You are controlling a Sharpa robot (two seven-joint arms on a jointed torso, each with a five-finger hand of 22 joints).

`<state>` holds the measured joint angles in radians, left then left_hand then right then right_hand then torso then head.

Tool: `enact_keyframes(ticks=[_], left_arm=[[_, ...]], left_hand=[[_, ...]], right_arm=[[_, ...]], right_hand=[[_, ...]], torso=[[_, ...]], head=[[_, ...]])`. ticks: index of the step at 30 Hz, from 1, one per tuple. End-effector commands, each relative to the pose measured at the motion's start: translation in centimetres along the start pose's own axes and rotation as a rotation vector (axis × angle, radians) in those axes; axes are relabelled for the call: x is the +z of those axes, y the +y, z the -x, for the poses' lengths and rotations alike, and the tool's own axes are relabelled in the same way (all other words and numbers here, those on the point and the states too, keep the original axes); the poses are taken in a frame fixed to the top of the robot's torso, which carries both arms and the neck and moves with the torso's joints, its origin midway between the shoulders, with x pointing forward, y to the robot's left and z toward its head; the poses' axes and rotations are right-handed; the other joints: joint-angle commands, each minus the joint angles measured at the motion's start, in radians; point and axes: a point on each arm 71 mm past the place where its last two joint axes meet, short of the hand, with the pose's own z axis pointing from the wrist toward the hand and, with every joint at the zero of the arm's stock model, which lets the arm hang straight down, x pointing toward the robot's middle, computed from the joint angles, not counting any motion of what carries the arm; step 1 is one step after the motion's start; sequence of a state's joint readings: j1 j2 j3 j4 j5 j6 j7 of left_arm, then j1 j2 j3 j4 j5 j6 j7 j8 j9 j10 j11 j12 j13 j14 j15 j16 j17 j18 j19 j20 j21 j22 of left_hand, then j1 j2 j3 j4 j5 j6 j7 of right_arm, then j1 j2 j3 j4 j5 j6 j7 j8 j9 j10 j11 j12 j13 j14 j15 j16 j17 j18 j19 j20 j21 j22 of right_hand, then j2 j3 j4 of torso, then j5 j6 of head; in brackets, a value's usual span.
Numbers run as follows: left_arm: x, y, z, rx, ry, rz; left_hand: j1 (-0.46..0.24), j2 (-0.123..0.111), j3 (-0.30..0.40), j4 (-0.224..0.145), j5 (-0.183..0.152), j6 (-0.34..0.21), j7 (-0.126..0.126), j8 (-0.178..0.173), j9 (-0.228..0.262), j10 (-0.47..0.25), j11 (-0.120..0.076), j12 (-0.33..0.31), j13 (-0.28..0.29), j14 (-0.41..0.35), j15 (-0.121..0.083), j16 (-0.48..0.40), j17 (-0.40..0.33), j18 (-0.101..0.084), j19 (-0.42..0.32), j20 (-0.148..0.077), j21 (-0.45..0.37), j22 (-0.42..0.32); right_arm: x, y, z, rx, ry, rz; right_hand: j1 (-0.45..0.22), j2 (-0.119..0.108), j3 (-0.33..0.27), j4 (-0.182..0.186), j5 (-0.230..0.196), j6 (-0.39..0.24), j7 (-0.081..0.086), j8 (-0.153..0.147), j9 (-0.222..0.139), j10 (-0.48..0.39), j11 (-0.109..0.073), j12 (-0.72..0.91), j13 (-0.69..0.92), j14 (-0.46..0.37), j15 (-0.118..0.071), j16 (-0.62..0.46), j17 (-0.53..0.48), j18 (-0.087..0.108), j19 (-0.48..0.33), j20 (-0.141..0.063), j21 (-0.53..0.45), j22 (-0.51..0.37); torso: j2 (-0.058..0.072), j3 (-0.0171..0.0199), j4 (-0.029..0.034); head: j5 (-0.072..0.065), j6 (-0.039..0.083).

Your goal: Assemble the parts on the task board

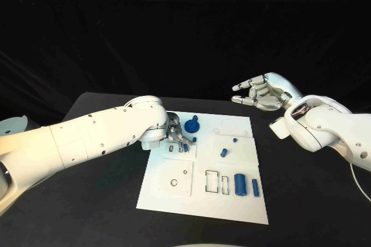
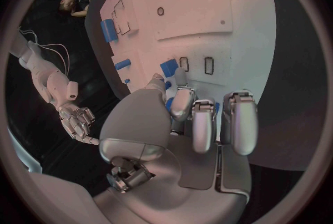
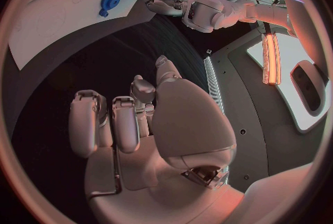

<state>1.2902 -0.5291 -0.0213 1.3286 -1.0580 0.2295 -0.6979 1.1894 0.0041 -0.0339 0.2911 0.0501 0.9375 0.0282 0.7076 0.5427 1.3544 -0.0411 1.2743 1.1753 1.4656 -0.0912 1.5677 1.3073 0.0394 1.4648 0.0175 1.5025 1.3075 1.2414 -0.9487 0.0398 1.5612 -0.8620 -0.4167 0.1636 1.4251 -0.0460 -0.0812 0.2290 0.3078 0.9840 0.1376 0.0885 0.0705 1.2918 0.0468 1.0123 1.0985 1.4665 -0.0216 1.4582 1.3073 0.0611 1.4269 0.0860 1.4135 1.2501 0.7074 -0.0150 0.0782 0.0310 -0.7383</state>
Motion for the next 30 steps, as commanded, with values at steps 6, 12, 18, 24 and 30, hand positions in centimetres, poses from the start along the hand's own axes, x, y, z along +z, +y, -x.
enact_keyframes(ticks=[6, 12, 18, 24, 30], left_arm=[[0.0, -0.11, -0.19, 0.007, 0.017, 0.044], [0.05, -0.12, -0.2, 0.006, 0.019, 0.044], [0.07, -0.21, -0.25, 0.01, 0.023, 0.044], [0.08, -0.28, -0.31, 0.014, 0.027, 0.043], [0.11, -0.3, -0.35, 0.019, 0.033, 0.044]], left_hand=[[0.003, -0.037, 0.066, 0.0, -0.002, -0.011, 0.0, 0.002, 0.007, 0.006, 0.001, -0.001, 0.002, 0.105, -0.007, 0.003, 0.263, -0.014, 0.063, -0.007, 0.004, 0.142], [0.0, -0.045, 0.086, 0.0, -0.002, -0.01, 0.0, 0.001, 0.009, 0.006, 0.001, -0.001, 0.002, 0.105, -0.006, 0.003, 0.263, -0.014, 0.063, -0.006, 0.004, 0.143], [0.0, -0.045, 0.093, -0.001, -0.002, -0.01, 0.0, 0.001, 0.01, 0.007, 0.001, -0.001, 0.003, 0.105, -0.006, 0.003, 0.263, -0.014, 0.063, -0.006, 0.005, 0.145], [0.0, -0.047, 0.097, -0.001, -0.002, -0.009, 0.0, 0.001, 0.01, 0.007, 0.001, 0.0, 0.004, 0.105, -0.006, 0.003, 0.263, -0.014, 0.063, -0.006, 0.005, 0.145], [0.002, -0.049, 0.101, -0.002, -0.002, -0.009, -0.001, 0.001, 0.011, 0.007, 0.001, 0.0, 0.004, 0.105, -0.007, 0.003, 0.263, -0.015, 0.064, -0.006, 0.006, 0.146]], right_arm=[[0.04, 0.11, -0.17, -0.008, 0.001, 0.011], [0.01, 0.08, -0.17, -0.008, -0.003, 0.011], [0.01, 0.07, -0.24, -0.008, -0.001, 0.01], [0.02, 0.06, -0.3, -0.007, 0.001, 0.01], [0.02, 0.05, -0.36, -0.006, 0.004, 0.01]], right_hand=[[-0.012, 0.0, -0.005, -0.002, 0.006, 0.008, -0.001, 0.0, -0.001, -0.004, 0.001, -0.008, -0.002, 0.065, -0.005, -0.007, 0.09, 0.006, -0.002, -0.009, -0.005, -0.002], [-0.011, 0.001, -0.005, -0.002, 0.006, 0.008, -0.001, 0.0, -0.001, -0.006, 0.001, -0.011, -0.005, 0.065, -0.006, -0.008, 0.089, 0.006, -0.002, -0.009, -0.005, -0.003], [-0.011, 0.001, -0.005, -0.002, 0.006, 0.008, -0.001, 0.0, -0.001, -0.006, 0.001, -0.011, -0.005, 0.065, -0.006, -0.008, 0.089, 0.006, -0.002, -0.009, -0.005, -0.003], [-0.011, 0.001, -0.005, -0.002, 0.006, 0.008, -0.001, 0.0, -0.001, -0.006, 0.001, -0.011, -0.005, 0.065, -0.006, -0.008, 0.089, 0.006, -0.002, -0.009, -0.005, -0.003], [-0.011, 0.001, -0.005, -0.002, 0.006, 0.008, -0.001, 0.0, -0.001, -0.006, 0.001, -0.011, -0.005, 0.065, -0.006, -0.008, 0.089, 0.006, -0.002, -0.009, -0.005, -0.003]], torso=[[0.0, -0.0004, 0.003], [0.0, -0.0001, 0.003], [0.0, -0.0002, 0.0042], [0.0, -0.0004, 0.0046], [0.001, -0.0002, 0.005]], head=[[-0.008, -0.003], [-0.006, -0.005], [-0.006, -0.005], [-0.006, -0.006], [-0.006, -0.008]])
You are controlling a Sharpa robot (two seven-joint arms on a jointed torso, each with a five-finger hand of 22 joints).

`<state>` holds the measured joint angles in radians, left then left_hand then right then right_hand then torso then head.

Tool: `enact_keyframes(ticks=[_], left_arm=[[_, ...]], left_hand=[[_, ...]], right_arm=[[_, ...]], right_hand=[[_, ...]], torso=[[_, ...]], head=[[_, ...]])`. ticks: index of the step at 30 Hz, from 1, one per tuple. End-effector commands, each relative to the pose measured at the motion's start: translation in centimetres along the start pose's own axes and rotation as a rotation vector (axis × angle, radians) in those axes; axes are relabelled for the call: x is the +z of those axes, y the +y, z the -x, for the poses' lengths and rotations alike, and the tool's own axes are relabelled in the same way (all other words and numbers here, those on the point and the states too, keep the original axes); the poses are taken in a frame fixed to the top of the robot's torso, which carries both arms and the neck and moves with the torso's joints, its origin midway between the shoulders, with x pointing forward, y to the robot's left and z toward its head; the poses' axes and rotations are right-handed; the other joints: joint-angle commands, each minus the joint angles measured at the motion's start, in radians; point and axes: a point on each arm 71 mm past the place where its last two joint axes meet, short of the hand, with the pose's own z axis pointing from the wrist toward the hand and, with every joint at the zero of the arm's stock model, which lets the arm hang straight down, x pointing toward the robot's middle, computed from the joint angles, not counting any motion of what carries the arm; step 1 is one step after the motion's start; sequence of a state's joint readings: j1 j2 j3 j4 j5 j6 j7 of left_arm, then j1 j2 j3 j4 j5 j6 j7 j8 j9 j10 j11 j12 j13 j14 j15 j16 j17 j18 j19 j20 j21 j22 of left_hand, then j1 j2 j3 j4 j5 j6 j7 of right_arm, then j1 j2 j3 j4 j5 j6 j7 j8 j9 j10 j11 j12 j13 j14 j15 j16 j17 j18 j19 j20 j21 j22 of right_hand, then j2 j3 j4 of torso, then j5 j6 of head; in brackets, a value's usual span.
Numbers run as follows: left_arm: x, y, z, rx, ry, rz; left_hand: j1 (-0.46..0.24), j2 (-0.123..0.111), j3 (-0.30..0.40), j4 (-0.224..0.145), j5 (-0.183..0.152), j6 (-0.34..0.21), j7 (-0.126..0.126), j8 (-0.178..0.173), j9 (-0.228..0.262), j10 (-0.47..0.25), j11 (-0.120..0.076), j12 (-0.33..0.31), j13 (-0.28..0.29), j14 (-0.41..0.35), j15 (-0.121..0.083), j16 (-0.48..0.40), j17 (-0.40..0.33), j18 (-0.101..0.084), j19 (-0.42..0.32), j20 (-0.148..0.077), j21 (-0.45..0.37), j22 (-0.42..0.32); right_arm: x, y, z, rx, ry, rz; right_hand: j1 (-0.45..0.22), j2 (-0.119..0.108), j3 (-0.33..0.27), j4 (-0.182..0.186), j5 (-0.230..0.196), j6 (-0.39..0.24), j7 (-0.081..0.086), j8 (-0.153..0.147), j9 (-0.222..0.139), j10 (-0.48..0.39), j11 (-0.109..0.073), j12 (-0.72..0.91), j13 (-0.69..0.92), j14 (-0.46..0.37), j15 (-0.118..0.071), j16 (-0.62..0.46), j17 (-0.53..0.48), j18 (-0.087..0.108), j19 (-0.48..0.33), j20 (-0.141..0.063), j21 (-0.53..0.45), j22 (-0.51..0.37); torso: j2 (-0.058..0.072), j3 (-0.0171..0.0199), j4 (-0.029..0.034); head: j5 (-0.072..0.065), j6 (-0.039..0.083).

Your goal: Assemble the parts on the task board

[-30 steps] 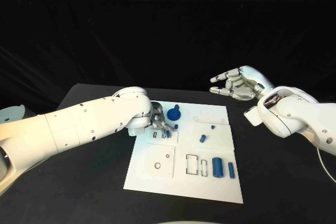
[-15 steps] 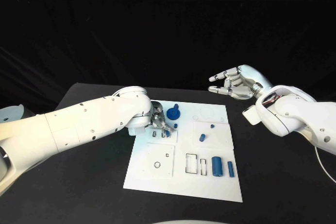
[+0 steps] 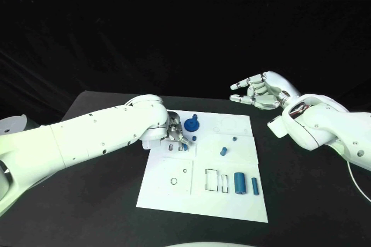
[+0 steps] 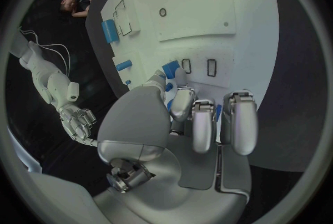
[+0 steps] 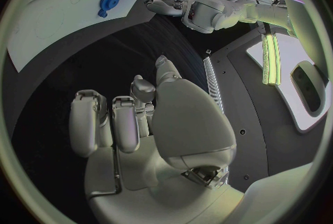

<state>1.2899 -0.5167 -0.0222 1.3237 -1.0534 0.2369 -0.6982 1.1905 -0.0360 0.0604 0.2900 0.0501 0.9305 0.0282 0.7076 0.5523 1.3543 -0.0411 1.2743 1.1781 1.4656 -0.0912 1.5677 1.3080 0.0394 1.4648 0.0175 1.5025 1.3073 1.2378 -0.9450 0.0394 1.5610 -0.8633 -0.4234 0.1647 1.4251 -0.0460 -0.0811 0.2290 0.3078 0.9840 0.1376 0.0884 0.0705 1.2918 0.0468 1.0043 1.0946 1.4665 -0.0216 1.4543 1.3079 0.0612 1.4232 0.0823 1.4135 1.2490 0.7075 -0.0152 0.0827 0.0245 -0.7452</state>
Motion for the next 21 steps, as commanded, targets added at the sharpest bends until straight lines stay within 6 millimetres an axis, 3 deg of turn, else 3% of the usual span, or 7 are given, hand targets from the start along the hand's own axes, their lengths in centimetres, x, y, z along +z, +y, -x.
enact_keyframes(ticks=[1, 16, 21], left_arm=[[0.01, 0.21, -0.17, 0.014, 0.022, 0.051], [0.09, 0.12, -0.26, 0.017, 0.026, 0.052], [0.16, 0.05, -0.24, 0.015, 0.024, 0.053]], left_hand=[[0.001, -0.009, 0.007, -0.001, -0.002, -0.002, -0.001, 0.001, 0.001, 0.007, 0.001, 0.0, 0.001, 0.105, -0.007, 0.003, 0.263, -0.015, 0.064, -0.006, 0.006, 0.146], [0.007, -0.015, 0.023, -0.003, -0.002, -0.003, -0.001, 0.0, 0.003, 0.007, 0.0, -0.001, 0.001, 0.105, -0.007, 0.003, 0.263, -0.015, 0.064, -0.006, 0.006, 0.147], [0.03, -0.013, 0.061, -0.006, -0.002, -0.01, 0.0, -0.007, 0.004, 0.002, 0.001, -0.009, -0.006, 0.105, -0.007, 0.003, 0.263, -0.013, 0.061, -0.007, 0.002, 0.14]], right_arm=[[0.01, 0.08, -0.15, -0.007, 0.006, 0.009], [0.04, 0.08, -0.33, -0.005, 0.01, 0.011], [0.03, 0.1, -0.35, -0.005, 0.01, 0.012]], right_hand=[[-0.011, 0.001, -0.005, -0.002, 0.006, 0.008, -0.001, 0.0, -0.001, -0.006, 0.001, -0.003, -0.001, 0.065, -0.006, -0.004, 0.089, 0.006, 0.001, -0.005, -0.005, -0.001], [-0.011, 0.002, -0.005, -0.002, 0.007, 0.009, -0.001, 0.0, -0.001, -0.006, 0.001, -0.003, -0.001, 0.064, -0.006, -0.004, 0.089, 0.006, 0.001, -0.005, -0.005, -0.002], [-0.011, 0.002, -0.005, -0.002, 0.007, 0.009, -0.001, 0.0, -0.001, -0.006, 0.001, -0.003, -0.001, 0.064, -0.006, -0.004, 0.089, 0.006, 0.001, -0.005, -0.005, -0.002]], torso=[[0.001, 0.0001, 0.0005], [0.0, 0.0003, 0.0021], [0.001, 0.0002, 0.002]], head=[[0.0, -0.001], [0.0, -0.003], [0.001, -0.004]])
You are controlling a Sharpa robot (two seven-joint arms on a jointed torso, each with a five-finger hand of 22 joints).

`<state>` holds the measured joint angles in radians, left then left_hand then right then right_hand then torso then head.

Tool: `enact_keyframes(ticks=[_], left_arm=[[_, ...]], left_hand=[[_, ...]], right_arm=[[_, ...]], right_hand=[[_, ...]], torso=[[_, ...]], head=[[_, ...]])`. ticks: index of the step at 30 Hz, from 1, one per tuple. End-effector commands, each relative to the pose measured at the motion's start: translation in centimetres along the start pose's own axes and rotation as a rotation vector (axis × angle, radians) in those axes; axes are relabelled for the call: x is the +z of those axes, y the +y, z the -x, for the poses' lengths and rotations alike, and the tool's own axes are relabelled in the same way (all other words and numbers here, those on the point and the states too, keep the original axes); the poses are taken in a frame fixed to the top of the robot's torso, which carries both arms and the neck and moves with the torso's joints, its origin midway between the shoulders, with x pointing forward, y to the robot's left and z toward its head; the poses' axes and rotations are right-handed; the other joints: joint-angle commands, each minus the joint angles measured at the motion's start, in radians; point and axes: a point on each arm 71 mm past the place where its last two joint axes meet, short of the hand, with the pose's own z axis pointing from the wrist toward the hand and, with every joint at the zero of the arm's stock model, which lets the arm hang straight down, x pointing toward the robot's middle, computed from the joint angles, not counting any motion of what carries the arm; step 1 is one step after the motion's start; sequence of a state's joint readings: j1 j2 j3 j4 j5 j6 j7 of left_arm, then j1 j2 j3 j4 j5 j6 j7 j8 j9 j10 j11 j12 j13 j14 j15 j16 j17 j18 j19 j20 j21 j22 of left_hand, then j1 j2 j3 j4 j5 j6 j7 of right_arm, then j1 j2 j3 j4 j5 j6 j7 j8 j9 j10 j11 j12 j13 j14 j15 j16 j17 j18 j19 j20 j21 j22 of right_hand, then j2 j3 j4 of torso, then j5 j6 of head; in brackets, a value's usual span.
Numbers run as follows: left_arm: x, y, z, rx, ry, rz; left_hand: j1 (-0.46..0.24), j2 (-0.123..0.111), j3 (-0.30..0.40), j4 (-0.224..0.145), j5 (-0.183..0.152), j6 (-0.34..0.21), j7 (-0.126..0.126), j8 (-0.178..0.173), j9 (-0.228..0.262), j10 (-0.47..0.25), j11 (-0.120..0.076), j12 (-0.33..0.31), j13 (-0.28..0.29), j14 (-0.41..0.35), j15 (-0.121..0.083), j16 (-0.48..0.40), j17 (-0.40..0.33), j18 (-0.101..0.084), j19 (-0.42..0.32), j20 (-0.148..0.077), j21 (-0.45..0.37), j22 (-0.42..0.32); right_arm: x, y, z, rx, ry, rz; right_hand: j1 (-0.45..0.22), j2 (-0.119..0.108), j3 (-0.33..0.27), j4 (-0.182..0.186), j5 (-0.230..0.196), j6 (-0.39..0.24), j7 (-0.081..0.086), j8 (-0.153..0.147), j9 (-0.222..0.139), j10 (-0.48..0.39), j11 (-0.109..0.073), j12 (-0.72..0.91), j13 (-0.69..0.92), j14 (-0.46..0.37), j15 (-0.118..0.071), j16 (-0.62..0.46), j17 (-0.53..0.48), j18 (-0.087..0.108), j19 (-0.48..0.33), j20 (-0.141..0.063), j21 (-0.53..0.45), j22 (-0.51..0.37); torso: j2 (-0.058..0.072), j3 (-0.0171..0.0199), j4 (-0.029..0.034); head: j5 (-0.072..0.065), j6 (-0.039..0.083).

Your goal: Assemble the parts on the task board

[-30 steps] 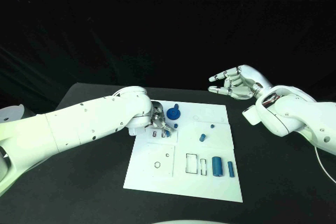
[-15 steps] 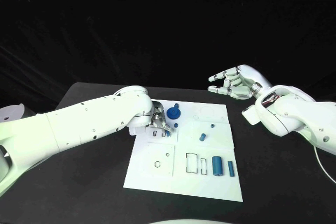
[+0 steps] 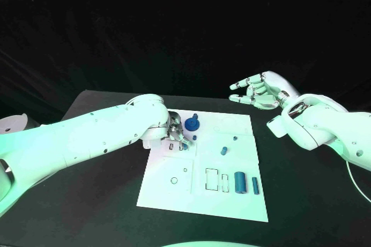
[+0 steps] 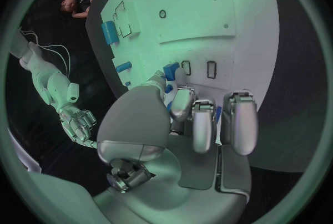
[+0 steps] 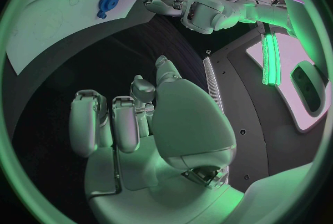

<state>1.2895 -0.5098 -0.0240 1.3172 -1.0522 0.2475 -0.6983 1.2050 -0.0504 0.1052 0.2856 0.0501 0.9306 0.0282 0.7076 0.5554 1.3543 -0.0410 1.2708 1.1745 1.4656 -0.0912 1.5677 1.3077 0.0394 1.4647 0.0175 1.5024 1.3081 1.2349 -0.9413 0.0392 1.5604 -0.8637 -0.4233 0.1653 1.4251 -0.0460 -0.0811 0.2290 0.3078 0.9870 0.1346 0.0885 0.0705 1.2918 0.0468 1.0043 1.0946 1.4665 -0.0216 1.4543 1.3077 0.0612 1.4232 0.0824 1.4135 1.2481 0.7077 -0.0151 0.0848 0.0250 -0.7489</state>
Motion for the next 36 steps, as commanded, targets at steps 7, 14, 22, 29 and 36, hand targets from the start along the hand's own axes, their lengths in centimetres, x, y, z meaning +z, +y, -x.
enact_keyframes(ticks=[7, 14, 22, 29, 36], left_arm=[[0.11, 0.13, -0.2, 0.0, 0.025, 0.05], [0.12, 0.05, -0.29, -0.007, 0.028, 0.046], [-0.05, 0.13, -0.33, -0.077, 0.019, 0.029], [-0.37, 0.47, -0.22, -0.136, -0.004, 0.02], [-0.79, 0.89, -0.1, -0.183, -0.042, 0.013]], left_hand=[[0.095, 0.011, 0.1, -0.04, 0.007, -0.029, 0.005, -0.039, -0.011, -0.004, 0.004, -0.014, -0.007, 0.105, -0.004, 0.003, 0.263, -0.012, 0.06, -0.005, 0.0, 0.138], [0.135, -0.011, 0.169, -0.075, 0.061, -0.027, 0.007, -0.068, -0.024, -0.008, 0.006, -0.022, -0.01, 0.105, -0.002, 0.003, 0.263, -0.013, 0.06, -0.001, 0.0, 0.139], [0.161, -0.062, 0.371, -0.138, 0.176, -0.027, 0.015, -0.088, -0.021, -0.005, 0.008, -0.033, -0.013, 0.105, 0.001, 0.003, 0.263, -0.014, 0.063, -0.001, 0.003, 0.147], [0.113, -0.105, 0.502, -0.175, 0.176, -0.035, 0.019, -0.066, 0.01, 0.003, 0.013, -0.038, -0.015, 0.105, 0.005, 0.003, 0.263, -0.015, 0.064, 0.005, 0.004, 0.151], [0.097, -0.117, 0.54, -0.195, 0.175, -0.034, 0.019, -0.058, 0.022, 0.009, 0.013, -0.036, -0.01, 0.105, 0.004, 0.003, 0.263, -0.016, 0.066, 0.005, 0.006, 0.157]], right_arm=[[0.01, 0.15, -0.18, -0.002, 0.009, 0.012], [0.02, 0.21, -0.24, 0.0, 0.01, 0.014], [0.03, 0.21, -0.25, 0.001, 0.01, 0.014], [0.01, 0.19, -0.22, 0.001, 0.009, 0.013], [-0.04, 0.11, -0.11, 0.001, 0.006, 0.01]], right_hand=[[-0.023, 0.011, -0.012, 0.002, -0.038, 0.008, 0.002, -0.001, -0.001, -0.006, 0.002, -0.002, -0.005, 0.065, -0.006, -0.006, 0.089, 0.006, 0.002, -0.005, -0.006, -0.001], [-0.027, 0.013, -0.016, 0.003, -0.049, 0.008, 0.002, -0.001, -0.001, -0.006, 0.002, -0.001, -0.006, 0.065, -0.005, -0.006, 0.089, 0.006, 0.002, -0.005, -0.007, 0.0], [-0.029, 0.013, -0.017, 0.004, -0.052, 0.008, 0.002, -0.002, -0.001, -0.005, 0.002, 0.001, -0.005, 0.065, -0.005, -0.006, 0.09, 0.006, 0.002, -0.005, -0.007, -0.001], [-0.029, 0.013, -0.017, 0.004, -0.053, 0.008, 0.002, -0.002, -0.001, -0.006, 0.002, 0.0, -0.006, 0.065, -0.005, -0.006, 0.089, 0.006, 0.002, -0.005, -0.007, 0.0], [-0.03, 0.013, -0.018, 0.004, -0.053, 0.008, 0.002, -0.002, -0.001, -0.006, 0.002, 0.0, -0.006, 0.065, -0.005, -0.007, 0.089, 0.006, 0.002, -0.005, -0.007, -0.001]], torso=[[0.0, -0.0005, -0.0009], [0.0, -0.0005, 0.0018], [0.0, -0.0005, 0.0017], [-0.001, 0.0011, 0.0031], [-0.001, 0.002, 0.0063]], head=[[-0.002, -0.001], [-0.003, -0.003], [-0.003, -0.004], [-0.002, -0.004], [-0.001, -0.004]])
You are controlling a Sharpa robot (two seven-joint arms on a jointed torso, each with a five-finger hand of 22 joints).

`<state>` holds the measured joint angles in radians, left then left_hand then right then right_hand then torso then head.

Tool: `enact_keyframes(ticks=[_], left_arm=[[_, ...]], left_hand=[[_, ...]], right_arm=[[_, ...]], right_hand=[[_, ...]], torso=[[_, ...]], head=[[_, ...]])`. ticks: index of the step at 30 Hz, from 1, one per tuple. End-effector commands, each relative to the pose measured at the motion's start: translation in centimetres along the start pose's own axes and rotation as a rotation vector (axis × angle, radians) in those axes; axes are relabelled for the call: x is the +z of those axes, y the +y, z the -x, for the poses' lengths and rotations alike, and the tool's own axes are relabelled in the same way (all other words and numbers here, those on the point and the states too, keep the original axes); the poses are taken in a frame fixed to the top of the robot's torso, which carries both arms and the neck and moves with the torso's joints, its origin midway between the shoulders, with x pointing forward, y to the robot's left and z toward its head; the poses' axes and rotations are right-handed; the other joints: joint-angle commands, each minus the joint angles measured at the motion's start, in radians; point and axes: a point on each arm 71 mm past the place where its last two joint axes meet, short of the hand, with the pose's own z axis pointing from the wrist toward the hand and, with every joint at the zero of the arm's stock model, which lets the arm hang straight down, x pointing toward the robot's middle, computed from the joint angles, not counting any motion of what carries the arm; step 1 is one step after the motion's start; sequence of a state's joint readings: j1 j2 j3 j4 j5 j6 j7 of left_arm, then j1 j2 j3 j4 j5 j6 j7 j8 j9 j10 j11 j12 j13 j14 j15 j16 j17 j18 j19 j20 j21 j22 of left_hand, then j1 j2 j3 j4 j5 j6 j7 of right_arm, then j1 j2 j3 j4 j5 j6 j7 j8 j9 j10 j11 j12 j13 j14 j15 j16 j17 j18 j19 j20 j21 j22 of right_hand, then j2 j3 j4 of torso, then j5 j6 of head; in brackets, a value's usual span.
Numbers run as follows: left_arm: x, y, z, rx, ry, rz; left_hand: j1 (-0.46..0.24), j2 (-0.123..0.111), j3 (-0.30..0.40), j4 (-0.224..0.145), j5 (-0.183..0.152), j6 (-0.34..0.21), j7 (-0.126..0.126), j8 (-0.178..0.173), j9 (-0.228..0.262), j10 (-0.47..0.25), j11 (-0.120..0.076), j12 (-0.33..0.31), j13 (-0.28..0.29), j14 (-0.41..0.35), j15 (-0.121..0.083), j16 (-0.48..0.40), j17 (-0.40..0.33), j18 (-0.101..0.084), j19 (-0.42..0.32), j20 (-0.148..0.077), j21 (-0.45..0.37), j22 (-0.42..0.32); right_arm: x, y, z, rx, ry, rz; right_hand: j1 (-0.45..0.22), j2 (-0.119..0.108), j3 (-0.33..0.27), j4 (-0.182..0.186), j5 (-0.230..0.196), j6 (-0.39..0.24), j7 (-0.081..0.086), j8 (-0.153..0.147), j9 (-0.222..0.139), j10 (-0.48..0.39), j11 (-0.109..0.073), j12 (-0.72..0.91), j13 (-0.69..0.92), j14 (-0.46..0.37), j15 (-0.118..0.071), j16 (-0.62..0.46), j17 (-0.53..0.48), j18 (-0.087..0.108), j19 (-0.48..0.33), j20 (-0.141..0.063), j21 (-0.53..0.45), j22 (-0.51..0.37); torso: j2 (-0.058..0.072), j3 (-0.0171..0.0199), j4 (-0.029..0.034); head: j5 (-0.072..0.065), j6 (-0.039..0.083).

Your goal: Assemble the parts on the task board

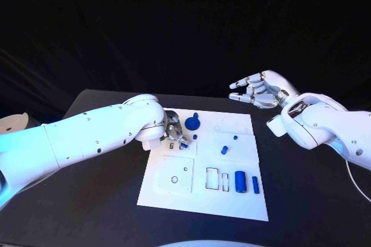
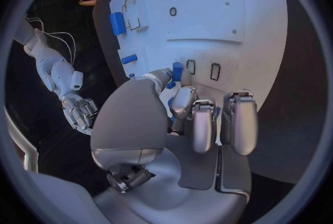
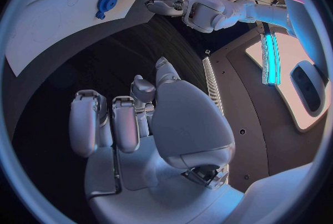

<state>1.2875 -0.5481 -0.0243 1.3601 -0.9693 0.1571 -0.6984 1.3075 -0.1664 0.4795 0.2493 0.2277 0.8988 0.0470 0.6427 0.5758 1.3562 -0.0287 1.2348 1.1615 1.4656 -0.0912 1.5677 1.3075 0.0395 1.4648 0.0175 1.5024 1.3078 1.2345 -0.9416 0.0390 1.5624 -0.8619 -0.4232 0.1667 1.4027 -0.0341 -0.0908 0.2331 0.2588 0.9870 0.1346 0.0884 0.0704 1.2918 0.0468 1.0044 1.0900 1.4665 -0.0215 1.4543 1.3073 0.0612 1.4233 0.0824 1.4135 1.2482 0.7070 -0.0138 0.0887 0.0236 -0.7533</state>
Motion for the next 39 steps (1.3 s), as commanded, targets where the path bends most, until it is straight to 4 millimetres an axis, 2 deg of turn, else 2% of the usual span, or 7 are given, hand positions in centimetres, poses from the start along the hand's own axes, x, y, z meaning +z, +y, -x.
enact_keyframes(ticks=[1, 3, 10, 15, 28, 33, 39], left_arm=[[-0.2, 0.2, 0.1, -0.07, -0.039, 0.031], [-0.3, 0.4, 0.1, -0.083, -0.063, 0.027], [-0.5, 1.2, -0.3, -0.094, -0.137, 0.027], [-0.3, 1.7, -0.9, -0.073, -0.145, 0.039], [0.2, 2.3, -1.5, -0.002, -0.096, 0.07], [0.2, 2.3, -1.6, 0.024, -0.084, 0.073], [0.3, 2.1, -1.7, 0.03, -0.076, 0.072]], left_hand=[[-0.007, -0.002, 0.168, -0.16, -0.003, -0.002, 0.0, 0.008, 0.002, 0.008, 0.001, 0.001, 0.003, 0.105, 0.004, 0.003, 0.263, -0.016, 0.066, 0.005, 0.007, 0.158], [-0.01, -0.004, 0.175, -0.164, -0.003, -0.001, 0.0, 0.009, 0.004, 0.01, 0.0, 0.002, 0.005, 0.105, 0.004, 0.003, 0.263, -0.017, 0.067, 0.005, 0.009, 0.161], [-0.02, -0.01, 0.195, -0.173, -0.002, 0.003, 0.0, 0.014, 0.01, 0.015, 0.0, 0.007, 0.011, 0.105, 0.004, 0.003, 0.263, -0.018, 0.07, 0.004, 0.013, 0.168], [-0.023, -0.011, 0.2, -0.175, -0.001, 0.003, 0.0, 0.015, 0.011, 0.016, 0.0, 0.008, 0.012, 0.105, 0.003, 0.003, 0.263, -0.018, 0.071, 0.004, 0.014, 0.17], [-0.026, -0.012, 0.204, -0.176, -0.002, 0.003, 0.0, 0.016, 0.012, 0.016, 0.0, 0.007, 0.012, 0.105, 0.004, 0.003, 0.263, -0.018, 0.07, 0.004, 0.012, 0.166], [-0.026, -0.012, 0.205, -0.177, -0.002, 0.002, 0.0, 0.016, 0.013, 0.016, 0.0, 0.007, 0.011, 0.105, 0.004, 0.003, 0.263, -0.018, 0.07, 0.004, 0.012, 0.168], [-0.027, -0.013, 0.206, -0.177, -0.002, 0.002, 0.0, 0.016, 0.013, 0.016, 0.0, 0.008, 0.012, 0.105, 0.004, 0.003, 0.263, -0.018, 0.07, 0.004, 0.013, 0.168]], right_arm=[[0.0, 0.1, 0.0, -0.001, 0.005, 0.008], [0.0, 0.0, 0.0, -0.001, 0.004, 0.007], [-0.1, -0.1, 0.1, -0.002, 0.002, 0.005], [-0.2, -0.1, 0.2, -0.002, 0.004, 0.002], [-0.2, -0.1, 0.2, -0.004, 0.001, 0.004], [-0.1, -0.1, 0.2, -0.003, -0.001, 0.007], [-0.1, -0.1, 0.2, -0.003, -0.003, 0.008]], right_hand=[[-0.007, 0.001, -0.008, 0.0, -0.004, 0.008, 0.002, -0.002, -0.001, -0.006, 0.002, 0.0, -0.002, 0.065, -0.005, -0.007, 0.089, 0.006, 0.002, -0.005, -0.007, -0.001], [-0.007, 0.001, -0.008, 0.0, -0.004, 0.008, 0.002, -0.002, -0.001, -0.006, 0.002, 0.0, -0.002, 0.065, -0.005, -0.007, 0.089, 0.006, 0.002, -0.005, -0.007, -0.001], [-0.009, 0.002, -0.008, 0.001, -0.004, 0.008, 0.002, -0.002, -0.001, -0.006, 0.002, 0.0, -0.002, 0.065, -0.005, -0.007, 0.089, 0.006, 0.002, -0.005, -0.007, -0.001], [-0.009, 0.003, -0.009, 0.001, -0.004, 0.008, 0.002, -0.002, -0.001, -0.003, 0.002, 0.005, 0.002, 0.066, -0.005, -0.003, 0.094, 0.005, 0.003, -0.005, -0.005, 0.003], [-0.009, 0.004, -0.009, 0.001, -0.003, 0.008, 0.002, -0.002, -0.001, -0.006, 0.002, -0.001, -0.003, 0.066, -0.005, -0.004, 0.093, 0.005, 0.004, -0.005, -0.005, 0.003], [-0.008, 0.005, -0.008, 0.0, -0.002, 0.008, 0.002, -0.002, -0.001, -0.008, 0.002, -0.005, -0.006, 0.065, -0.005, -0.006, 0.09, 0.005, 0.004, -0.005, -0.005, 0.003], [-0.008, 0.005, -0.008, 0.0, -0.002, 0.008, 0.002, -0.002, -0.001, -0.008, 0.002, -0.005, -0.006, 0.065, -0.005, -0.006, 0.09, 0.005, 0.004, -0.005, -0.005, 0.003]], torso=[[0.0, 0.0008, 0.0031], [-0.001, 0.0004, 0.0036], [-0.005, 0.0046, 0.0109], [-0.005, 0.0045, 0.0136], [-0.004, 0.0045, 0.0113], [-0.003, 0.0065, 0.0114], [-0.003, 0.0055, 0.012]], head=[[0.0, 0.0], [0.002, 0.0], [-0.002, 0.002], [-0.003, 0.001], [-0.004, 0.001], [-0.003, 0.001], [-0.004, 0.0]])
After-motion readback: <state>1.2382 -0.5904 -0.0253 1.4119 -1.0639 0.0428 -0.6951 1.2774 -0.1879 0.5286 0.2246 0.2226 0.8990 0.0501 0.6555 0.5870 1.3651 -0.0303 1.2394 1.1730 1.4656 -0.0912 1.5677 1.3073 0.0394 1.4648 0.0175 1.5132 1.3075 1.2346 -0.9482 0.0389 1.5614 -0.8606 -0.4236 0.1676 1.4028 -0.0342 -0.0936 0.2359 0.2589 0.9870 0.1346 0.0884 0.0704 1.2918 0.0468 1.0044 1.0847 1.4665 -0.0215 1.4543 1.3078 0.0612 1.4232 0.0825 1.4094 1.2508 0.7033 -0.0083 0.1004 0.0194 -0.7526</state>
